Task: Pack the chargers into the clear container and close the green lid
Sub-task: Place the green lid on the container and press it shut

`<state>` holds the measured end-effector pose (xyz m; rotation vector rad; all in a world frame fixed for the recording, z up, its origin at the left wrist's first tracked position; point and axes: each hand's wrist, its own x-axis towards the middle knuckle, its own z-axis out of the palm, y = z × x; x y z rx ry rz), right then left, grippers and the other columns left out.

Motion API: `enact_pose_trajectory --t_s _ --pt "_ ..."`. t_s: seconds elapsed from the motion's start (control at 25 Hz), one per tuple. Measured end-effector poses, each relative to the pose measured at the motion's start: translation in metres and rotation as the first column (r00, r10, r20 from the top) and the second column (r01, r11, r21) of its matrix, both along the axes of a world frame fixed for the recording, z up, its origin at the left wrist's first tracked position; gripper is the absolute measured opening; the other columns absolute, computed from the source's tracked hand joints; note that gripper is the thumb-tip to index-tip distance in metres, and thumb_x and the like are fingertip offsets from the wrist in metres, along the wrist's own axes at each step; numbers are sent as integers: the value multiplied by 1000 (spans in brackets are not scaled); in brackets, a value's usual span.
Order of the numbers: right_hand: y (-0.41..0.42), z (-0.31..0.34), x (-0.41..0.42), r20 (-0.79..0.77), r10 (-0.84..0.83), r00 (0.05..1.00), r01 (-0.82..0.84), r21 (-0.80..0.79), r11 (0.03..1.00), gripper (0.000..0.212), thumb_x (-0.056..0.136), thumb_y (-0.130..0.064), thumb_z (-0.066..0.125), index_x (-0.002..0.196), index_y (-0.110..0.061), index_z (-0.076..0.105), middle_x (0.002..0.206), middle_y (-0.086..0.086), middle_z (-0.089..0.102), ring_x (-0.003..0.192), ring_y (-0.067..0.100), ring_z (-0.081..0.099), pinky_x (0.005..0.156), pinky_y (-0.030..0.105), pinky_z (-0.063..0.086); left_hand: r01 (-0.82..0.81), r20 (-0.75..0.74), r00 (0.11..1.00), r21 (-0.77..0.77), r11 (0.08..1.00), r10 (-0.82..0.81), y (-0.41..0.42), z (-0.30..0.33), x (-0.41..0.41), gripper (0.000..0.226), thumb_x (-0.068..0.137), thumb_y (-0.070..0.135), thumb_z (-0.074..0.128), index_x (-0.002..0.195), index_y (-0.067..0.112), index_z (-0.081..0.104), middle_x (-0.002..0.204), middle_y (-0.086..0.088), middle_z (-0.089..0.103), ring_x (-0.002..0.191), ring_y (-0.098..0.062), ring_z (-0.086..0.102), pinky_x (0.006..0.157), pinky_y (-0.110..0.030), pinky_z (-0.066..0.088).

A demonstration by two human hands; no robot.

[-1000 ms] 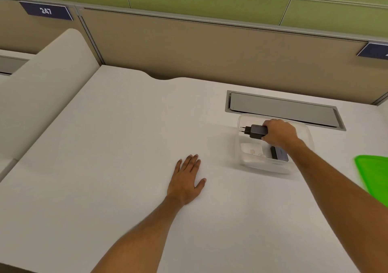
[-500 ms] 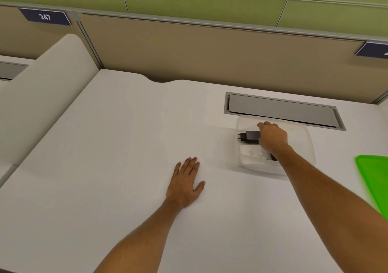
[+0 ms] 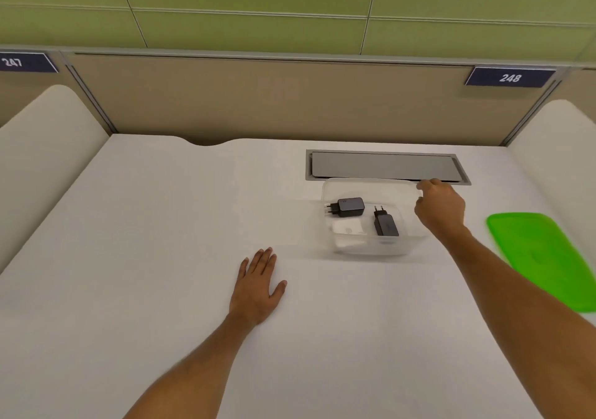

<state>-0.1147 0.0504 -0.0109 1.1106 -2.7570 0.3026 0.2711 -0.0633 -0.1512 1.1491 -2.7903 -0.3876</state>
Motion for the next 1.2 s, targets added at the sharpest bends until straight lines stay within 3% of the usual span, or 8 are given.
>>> enact_pose_trajectory --t_s 0.24,0.44,0.56,0.8,1.04,1.2 --pt "99 -11 -25 98 -257 961 251 67 966 39 76 -1 55 114 -7 64 109 17 66 104 38 57 75 38 49 20 13 1000 6 1000 -20 3 3 -1 76 88 58 14 150 13 21 160 -1 16 147 -13 5 120 -37 -1" --pt "178 -34 -33 147 -473 869 445 186 876 29 75 -1 56 103 -2 64 105 20 64 107 39 55 80 40 49 30 70 997 11 999 -31 2 7 -4 83 84 60 5 151 12 17 161 -2 10 148 -15 3 120 -38 -1" --pt "208 -48 -34 143 -558 818 518 242 821 30 77 -5 57 106 -3 62 109 18 61 109 37 52 82 40 47 31 81 996 13 999 -32 0 9 -6 85 82 61 4 150 12 18 161 -2 11 148 -15 4 120 -38 1" --pt "238 -68 -39 141 -600 788 553 270 789 27 80 -7 54 104 -5 66 108 17 59 111 36 50 86 41 43 12 23 1000 45 999 -14 6 12 -11 85 82 61 10 148 9 26 159 -4 20 147 -17 11 120 -39 5" --pt "242 -75 -42 108 -581 807 556 196 808 25 78 -3 56 98 -5 70 105 20 62 107 38 51 85 42 43 25 -37 999 10 1000 -25 10 20 -22 79 85 59 14 146 10 31 158 -4 24 147 -17 13 119 -37 4" --pt "233 -67 -48 107 -565 818 569 -9 822 17 79 0 56 91 2 68 96 24 66 100 40 57 85 43 41 11 -102 995 11 1000 -10 5 31 -35 73 89 55 20 146 10 30 158 -4 24 147 -17 12 119 -37 4"
